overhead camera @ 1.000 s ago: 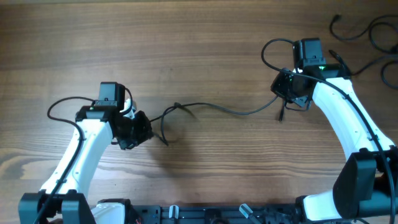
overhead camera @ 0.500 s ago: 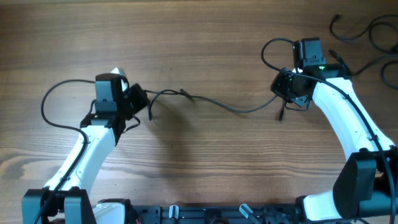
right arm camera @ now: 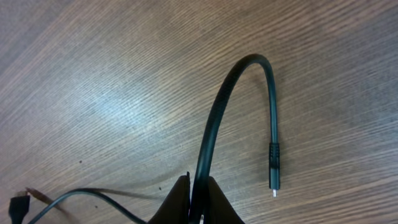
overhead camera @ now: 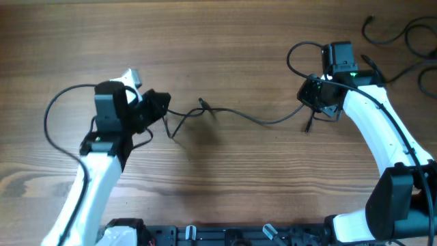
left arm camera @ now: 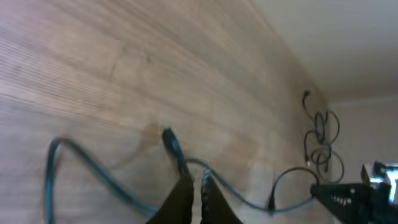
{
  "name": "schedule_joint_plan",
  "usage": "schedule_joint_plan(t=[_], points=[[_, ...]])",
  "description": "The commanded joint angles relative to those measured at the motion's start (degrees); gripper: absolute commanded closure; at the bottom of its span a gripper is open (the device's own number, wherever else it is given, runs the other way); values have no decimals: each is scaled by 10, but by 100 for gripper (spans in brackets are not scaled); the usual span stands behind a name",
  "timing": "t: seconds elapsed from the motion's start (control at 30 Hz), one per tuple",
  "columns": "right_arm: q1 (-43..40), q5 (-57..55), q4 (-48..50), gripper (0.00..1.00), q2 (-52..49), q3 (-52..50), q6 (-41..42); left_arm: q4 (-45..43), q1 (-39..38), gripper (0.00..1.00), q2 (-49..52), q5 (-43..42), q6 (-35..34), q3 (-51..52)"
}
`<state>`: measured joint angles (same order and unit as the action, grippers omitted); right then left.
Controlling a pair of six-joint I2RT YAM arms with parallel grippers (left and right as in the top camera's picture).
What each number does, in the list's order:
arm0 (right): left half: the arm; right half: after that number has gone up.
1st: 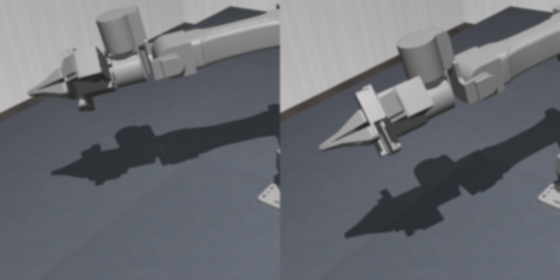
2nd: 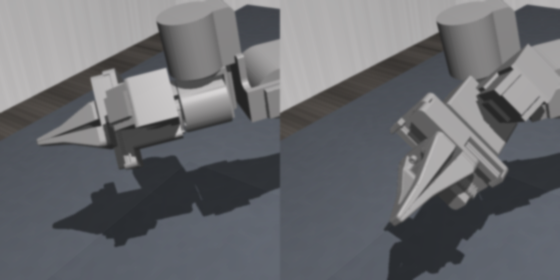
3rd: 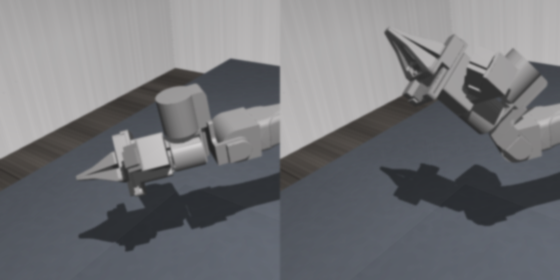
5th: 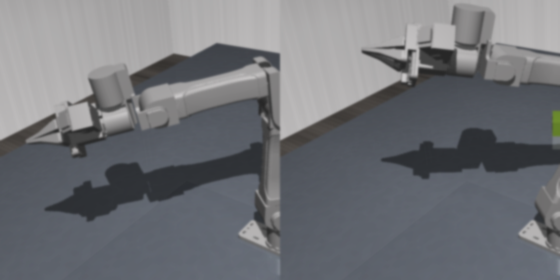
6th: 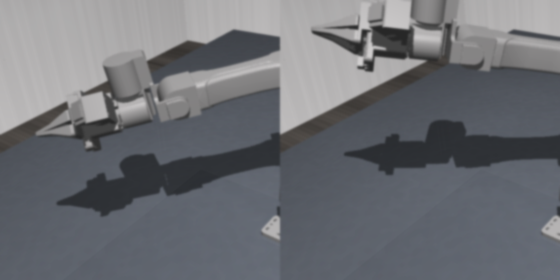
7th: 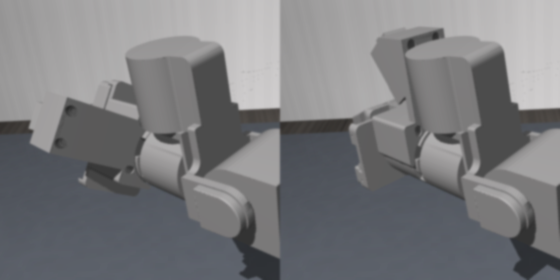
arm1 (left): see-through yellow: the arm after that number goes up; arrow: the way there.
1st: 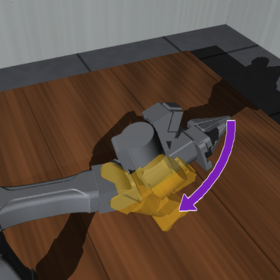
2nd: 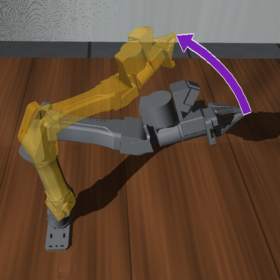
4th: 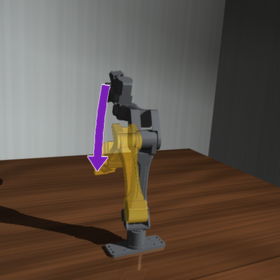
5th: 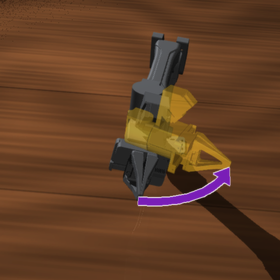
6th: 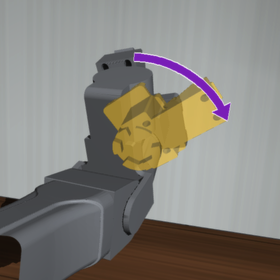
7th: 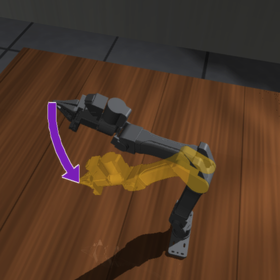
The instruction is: Untangle cables
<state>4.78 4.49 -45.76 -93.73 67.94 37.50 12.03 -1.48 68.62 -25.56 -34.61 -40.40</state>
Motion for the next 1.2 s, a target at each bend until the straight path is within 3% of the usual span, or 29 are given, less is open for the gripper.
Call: schedule_joint_plan(t=[0.0, 0.03, 0.1, 0.2, 0.33, 0.5, 0.63, 0.83, 0.97, 1.03, 1.17], points=[[-1, 5, 3, 90, 3, -1, 2, 100, -2, 72, -29, 94, -47, -1], [-1, 5, 3, 90, 3, -1, 2, 130, -2, 73, -22, 107, -80, 0], [-1, 6, 3, 91, 3, -1, 2, 150, -2, 55, 10, 109, -139, 0], [-1, 7, 0, 90, 3, -1, 1, 145, 7, 56, 79, 107, -211, 0], [-1, 7, -5, 90, 3, -1, -1, 83, 30, 40, 156, 5, -229, 0], [-1, 7, -3, 90, 3, -1, -2, -14, 52, 39, 174, -80, -226, 0], [-1, 7, 3, 90, 3, -1, 0, -66, 59, 39, 179, -53, -226, 0], [-1, 7, 3, 90, 3, -1, 0, -144, 58, 38, 186, -130, -227, 0], [-1, 7, 3, 90, 3, -1, 0, -148, 57, 44, 188, -94, -233, 0], [-1, 7, 3, 90, 3, -1, 0, -127, 50, 43, 195, -37, -254, 0], [-1, 20, 3, 90, 3, -1, 0, -193, 47, 42, 215, -28, -263, 0]])
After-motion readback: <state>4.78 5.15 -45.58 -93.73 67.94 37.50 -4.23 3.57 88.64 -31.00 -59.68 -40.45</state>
